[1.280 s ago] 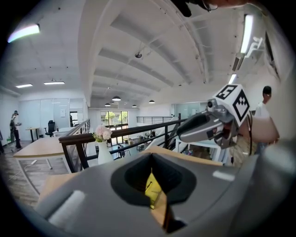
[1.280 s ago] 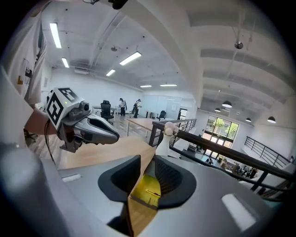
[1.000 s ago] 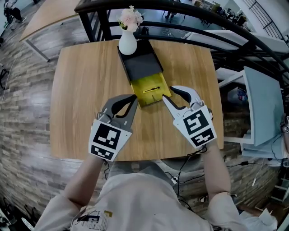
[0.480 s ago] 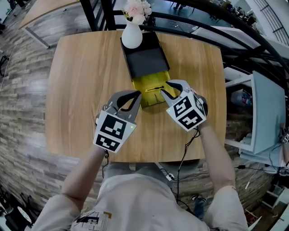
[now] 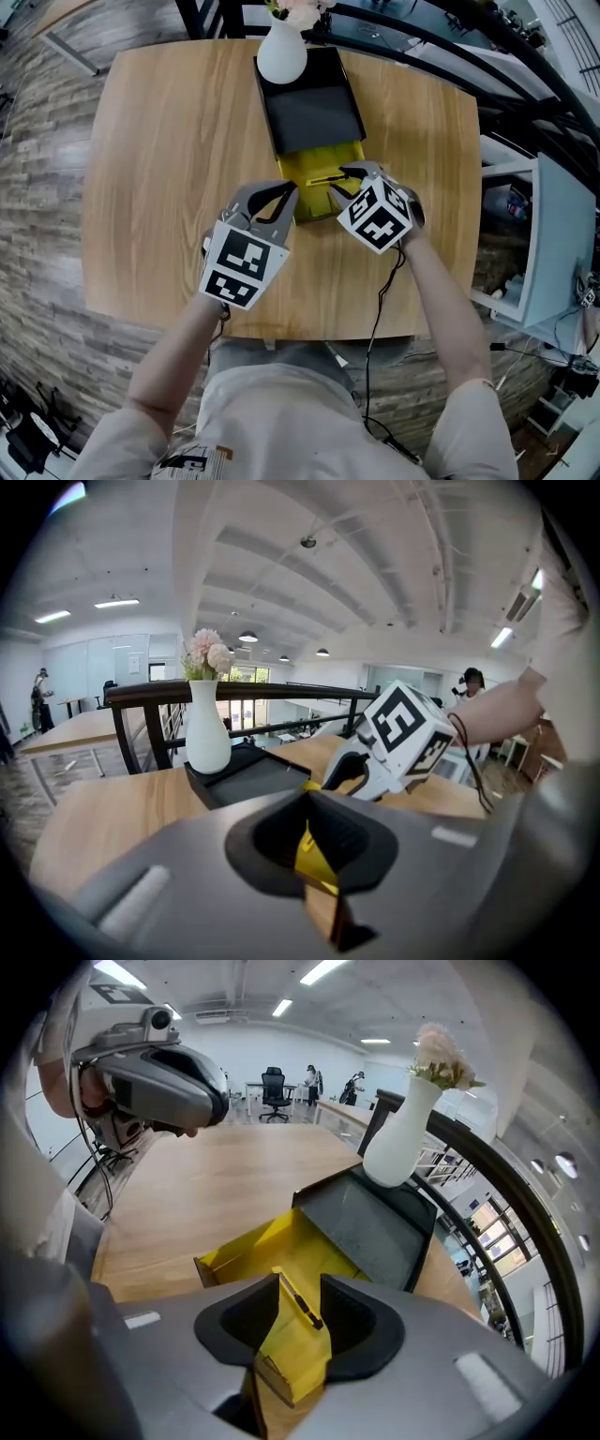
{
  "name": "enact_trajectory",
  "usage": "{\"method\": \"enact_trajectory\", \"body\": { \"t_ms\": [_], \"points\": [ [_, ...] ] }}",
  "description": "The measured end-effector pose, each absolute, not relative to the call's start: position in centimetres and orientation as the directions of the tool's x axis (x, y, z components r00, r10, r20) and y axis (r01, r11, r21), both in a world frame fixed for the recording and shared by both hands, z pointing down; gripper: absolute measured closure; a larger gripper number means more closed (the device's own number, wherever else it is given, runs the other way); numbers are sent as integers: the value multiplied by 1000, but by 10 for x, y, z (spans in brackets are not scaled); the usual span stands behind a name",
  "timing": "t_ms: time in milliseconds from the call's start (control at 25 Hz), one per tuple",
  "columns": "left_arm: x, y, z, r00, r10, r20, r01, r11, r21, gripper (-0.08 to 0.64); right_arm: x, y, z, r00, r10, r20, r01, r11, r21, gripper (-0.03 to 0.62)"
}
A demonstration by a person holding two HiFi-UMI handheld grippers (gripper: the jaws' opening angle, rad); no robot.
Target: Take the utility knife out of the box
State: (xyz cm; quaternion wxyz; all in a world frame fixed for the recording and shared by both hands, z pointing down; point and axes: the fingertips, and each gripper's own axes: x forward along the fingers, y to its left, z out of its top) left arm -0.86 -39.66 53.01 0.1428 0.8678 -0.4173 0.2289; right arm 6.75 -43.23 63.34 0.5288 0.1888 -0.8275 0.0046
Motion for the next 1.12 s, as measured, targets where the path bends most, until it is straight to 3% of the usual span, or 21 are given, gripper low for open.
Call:
{"method": "enact_trajectory", "body": {
  "t_ms": [280,560,720,960,1120],
  "points": [
    [-10,-403,572,539,-631,557,-795,-600,90,558,68,-430,695,-305,-193,932,-218,967,129,449],
    [-15,-399,595,531,-609,589,-799,-590,110,558,72,-437,725,-245,-181,952,-171,975,142,451],
    [-19,-397,604,524,-603,601,-806,-580,120,558,71,-439,734,-240,-190,952,-217,966,139,463],
    [-20,-392,607,522,-605,601,-810,-573,128,558,72,-437,739,-232,-189,954,-228,964,136,534],
    [-23,-388,608,518,-605,605,-811,-572,123,558,75,-437,736,-230,-200,952,-262,955,137,538]
  ]
}}
